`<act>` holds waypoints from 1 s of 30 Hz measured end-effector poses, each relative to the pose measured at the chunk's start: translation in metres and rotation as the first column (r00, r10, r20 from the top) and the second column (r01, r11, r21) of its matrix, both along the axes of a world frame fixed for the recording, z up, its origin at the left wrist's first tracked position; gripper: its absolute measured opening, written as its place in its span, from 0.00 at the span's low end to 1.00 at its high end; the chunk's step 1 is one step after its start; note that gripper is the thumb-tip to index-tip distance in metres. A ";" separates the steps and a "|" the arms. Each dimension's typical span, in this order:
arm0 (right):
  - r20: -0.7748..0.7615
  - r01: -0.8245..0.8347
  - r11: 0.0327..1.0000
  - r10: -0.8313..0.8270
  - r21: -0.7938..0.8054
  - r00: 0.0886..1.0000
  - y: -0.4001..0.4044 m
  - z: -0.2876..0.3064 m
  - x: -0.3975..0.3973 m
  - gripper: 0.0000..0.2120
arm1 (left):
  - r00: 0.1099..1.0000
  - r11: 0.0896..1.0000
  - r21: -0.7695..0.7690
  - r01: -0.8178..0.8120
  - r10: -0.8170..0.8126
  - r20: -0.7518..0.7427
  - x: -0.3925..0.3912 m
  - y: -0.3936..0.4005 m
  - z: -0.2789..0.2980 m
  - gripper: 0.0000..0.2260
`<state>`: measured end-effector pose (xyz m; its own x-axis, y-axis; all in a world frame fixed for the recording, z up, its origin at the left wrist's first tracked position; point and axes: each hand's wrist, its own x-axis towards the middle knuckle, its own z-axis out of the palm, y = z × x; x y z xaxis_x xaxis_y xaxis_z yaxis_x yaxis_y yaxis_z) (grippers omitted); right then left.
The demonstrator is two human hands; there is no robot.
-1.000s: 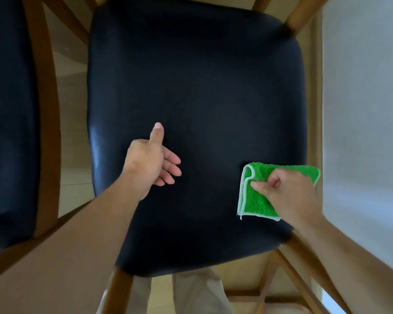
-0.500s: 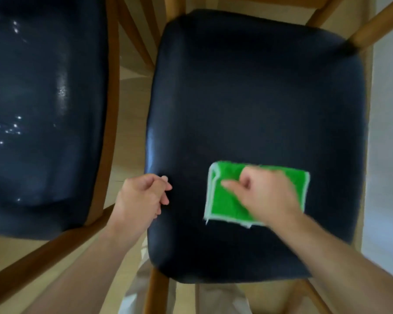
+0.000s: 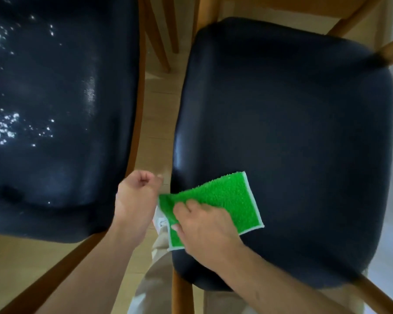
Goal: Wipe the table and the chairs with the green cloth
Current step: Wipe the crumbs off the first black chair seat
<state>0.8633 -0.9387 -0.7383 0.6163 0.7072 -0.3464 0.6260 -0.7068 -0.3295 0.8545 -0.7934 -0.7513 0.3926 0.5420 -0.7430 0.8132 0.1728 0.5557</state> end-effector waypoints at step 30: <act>0.321 -0.131 0.957 0.043 0.259 0.946 -0.009 -0.020 0.098 0.10 | 0.948 0.948 -0.130 -0.291 0.304 0.098 0.054 -0.013 0.008 0.17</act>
<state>0.9613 -0.9477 -0.7580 0.5927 0.8028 0.0649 0.7825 -0.5549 -0.2822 0.9082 -0.8063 -0.7428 0.3127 0.5630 -0.7650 0.6470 0.4634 0.6055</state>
